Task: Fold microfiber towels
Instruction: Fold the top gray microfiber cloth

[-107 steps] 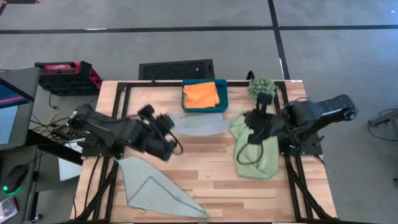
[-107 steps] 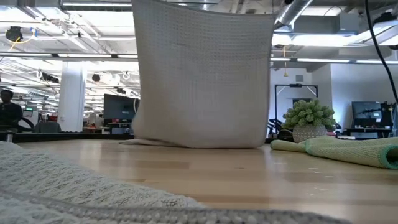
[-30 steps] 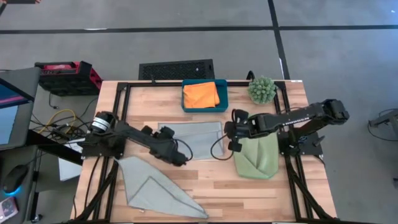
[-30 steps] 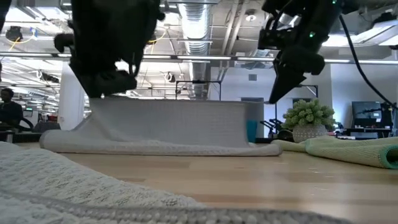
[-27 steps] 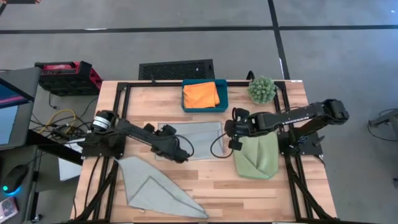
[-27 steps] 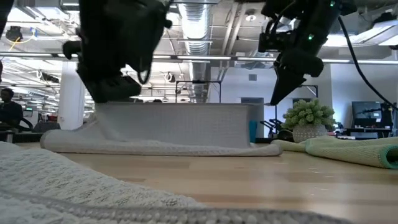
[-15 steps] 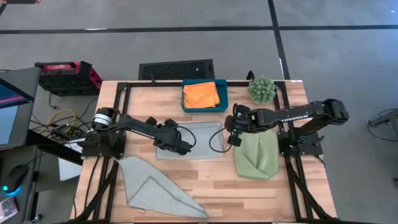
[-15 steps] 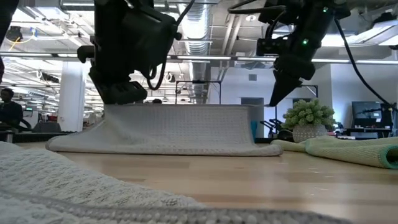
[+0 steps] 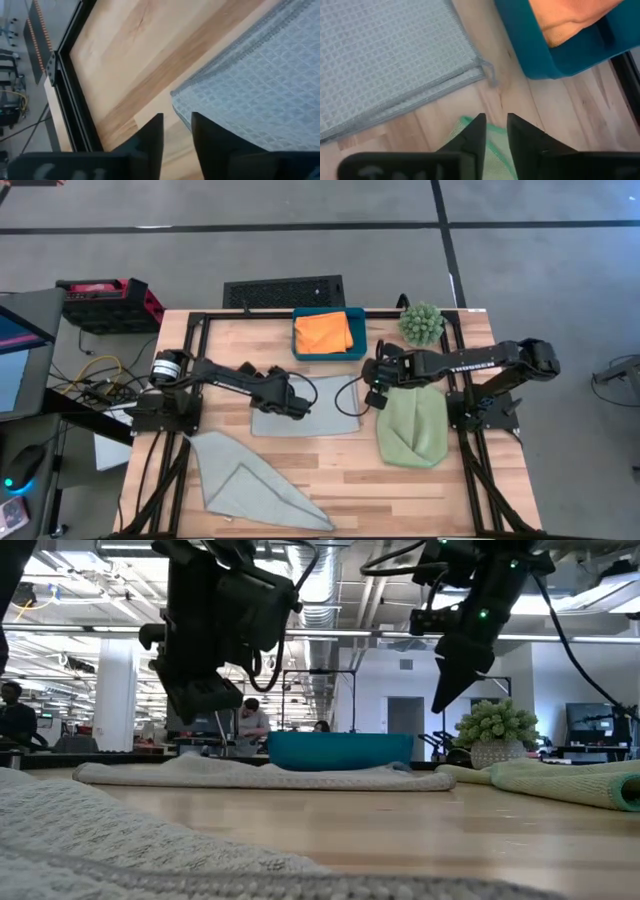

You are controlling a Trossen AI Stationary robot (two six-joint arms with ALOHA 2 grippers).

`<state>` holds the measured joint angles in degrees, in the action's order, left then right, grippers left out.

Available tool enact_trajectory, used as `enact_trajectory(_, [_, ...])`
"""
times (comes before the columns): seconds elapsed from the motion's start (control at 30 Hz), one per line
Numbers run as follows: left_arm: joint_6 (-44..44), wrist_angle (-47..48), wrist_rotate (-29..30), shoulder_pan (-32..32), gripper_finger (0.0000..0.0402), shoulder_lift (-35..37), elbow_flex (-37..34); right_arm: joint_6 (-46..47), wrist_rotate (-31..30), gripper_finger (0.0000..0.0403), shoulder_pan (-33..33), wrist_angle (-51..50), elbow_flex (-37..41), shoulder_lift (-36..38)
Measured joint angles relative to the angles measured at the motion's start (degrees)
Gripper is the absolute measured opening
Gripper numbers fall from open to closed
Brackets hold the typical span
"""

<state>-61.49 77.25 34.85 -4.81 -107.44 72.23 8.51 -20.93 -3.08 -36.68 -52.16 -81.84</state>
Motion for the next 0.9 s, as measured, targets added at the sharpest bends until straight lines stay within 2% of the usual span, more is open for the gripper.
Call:
enact_trajectory(0.17, [1.75, 0.10, -0.07, -0.05, 0.0126, 0.16, -0.01, 0.05, 0.09, 0.0133, -1.12, 0.32, -0.01, 0.12])
enact_trajectory(0.3, [5.16, 0.85, -0.76, -4.04, 0.0130, 2.23, -0.02, 1.50, 1.38, 0.0144, -0.83, 0.38, -0.81, 0.22])
enact_trajectory(0.47, [8.32, 1.54, -9.99, -11.38, 0.0124, 6.42, -0.02, 0.78, 6.78, 0.0144, 1.67, 0.33, -1.07, 0.22])
enact_trajectory(0.57, [8.99, -0.58, -12.58, -16.78, 0.0121, 7.60, -0.02, -1.35, 8.86, 0.0139, 4.18, 0.53, -1.07, 0.22])
enact_trajectory(0.7, [14.58, -4.02, -16.27, -22.58, 0.0119, 7.24, -0.11, -2.95, 9.46, 0.0133, 7.73, 1.47, -1.07, 0.22])
enact_trajectory(0.9, [23.23, -15.34, -16.47, -27.47, 0.0119, 7.02, -5.22, -2.95, 9.47, 0.0133, 11.49, 3.49, -1.09, 0.22])
